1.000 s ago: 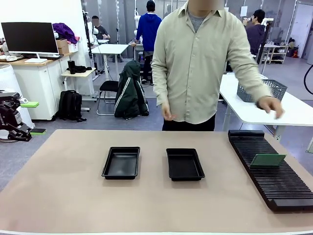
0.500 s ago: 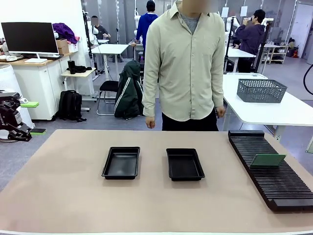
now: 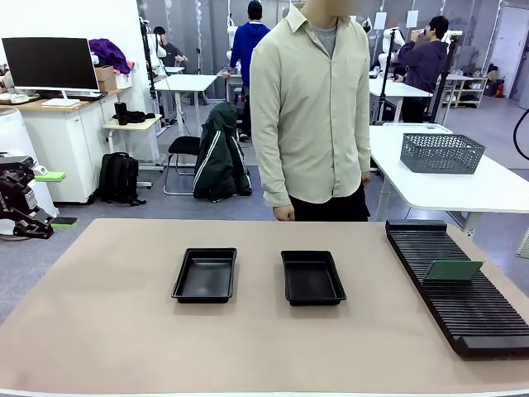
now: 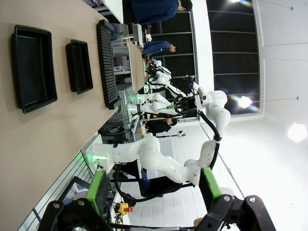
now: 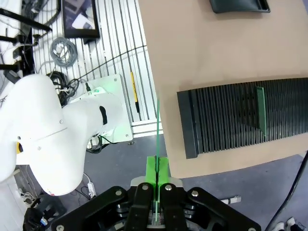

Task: Inspect and transfer BCBs to ESD trays.
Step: Pick up the Blank PCB from the PCB Rack and place it in the left ESD tray.

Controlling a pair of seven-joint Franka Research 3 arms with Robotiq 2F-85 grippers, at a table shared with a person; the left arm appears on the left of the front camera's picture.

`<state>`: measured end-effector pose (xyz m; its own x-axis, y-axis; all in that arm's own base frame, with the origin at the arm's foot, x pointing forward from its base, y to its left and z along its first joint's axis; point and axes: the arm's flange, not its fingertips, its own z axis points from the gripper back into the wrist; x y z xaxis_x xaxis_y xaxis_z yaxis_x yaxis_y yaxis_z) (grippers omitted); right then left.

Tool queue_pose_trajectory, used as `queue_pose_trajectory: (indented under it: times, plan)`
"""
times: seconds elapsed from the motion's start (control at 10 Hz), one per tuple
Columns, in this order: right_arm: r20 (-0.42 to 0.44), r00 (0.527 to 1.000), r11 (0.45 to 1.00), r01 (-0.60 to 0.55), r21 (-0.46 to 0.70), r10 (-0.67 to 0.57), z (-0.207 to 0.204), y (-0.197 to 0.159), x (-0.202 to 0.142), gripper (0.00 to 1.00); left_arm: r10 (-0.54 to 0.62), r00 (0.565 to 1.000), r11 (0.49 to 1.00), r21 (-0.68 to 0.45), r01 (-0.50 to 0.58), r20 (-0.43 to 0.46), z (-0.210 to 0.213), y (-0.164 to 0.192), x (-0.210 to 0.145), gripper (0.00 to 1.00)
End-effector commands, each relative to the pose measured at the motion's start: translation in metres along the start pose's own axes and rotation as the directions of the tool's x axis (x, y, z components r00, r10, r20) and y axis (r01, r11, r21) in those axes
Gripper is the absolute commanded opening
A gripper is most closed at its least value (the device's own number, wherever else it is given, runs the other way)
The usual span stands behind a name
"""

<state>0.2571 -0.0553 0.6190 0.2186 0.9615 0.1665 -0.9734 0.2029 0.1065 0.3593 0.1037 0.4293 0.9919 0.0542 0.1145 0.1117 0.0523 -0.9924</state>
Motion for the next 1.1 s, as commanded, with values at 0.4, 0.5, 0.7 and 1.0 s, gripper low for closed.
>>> queue_pose_trajectory:
  times: [0.4,0.5,0.7,1.0]
  plan:
    - [0.199,0.911,0.932,0.347,0.109,-0.362,-0.019,-0.010,0.117,0.02,-0.003,1.000,1.000,0.001,0.003,0.005,0.001,-0.001,0.000,1.00]
    - [0.218,0.884,0.909,0.389,0.146,-0.414,-0.025,-0.014,0.137,0.02,-0.003,1.000,1.000,0.001,0.003,0.005,0.001,-0.001,0.000,1.00]
    - [0.232,0.819,0.847,0.477,0.234,-0.525,-0.041,-0.022,0.175,0.02,-0.003,1.000,1.000,0.001,0.003,0.005,0.001,-0.001,0.000,1.00]
    - [0.269,0.700,0.742,0.559,0.370,-0.662,-0.065,-0.031,0.227,0.02,-0.003,1.000,1.000,0.001,0.003,0.005,0.001,-0.001,0.000,1.00]
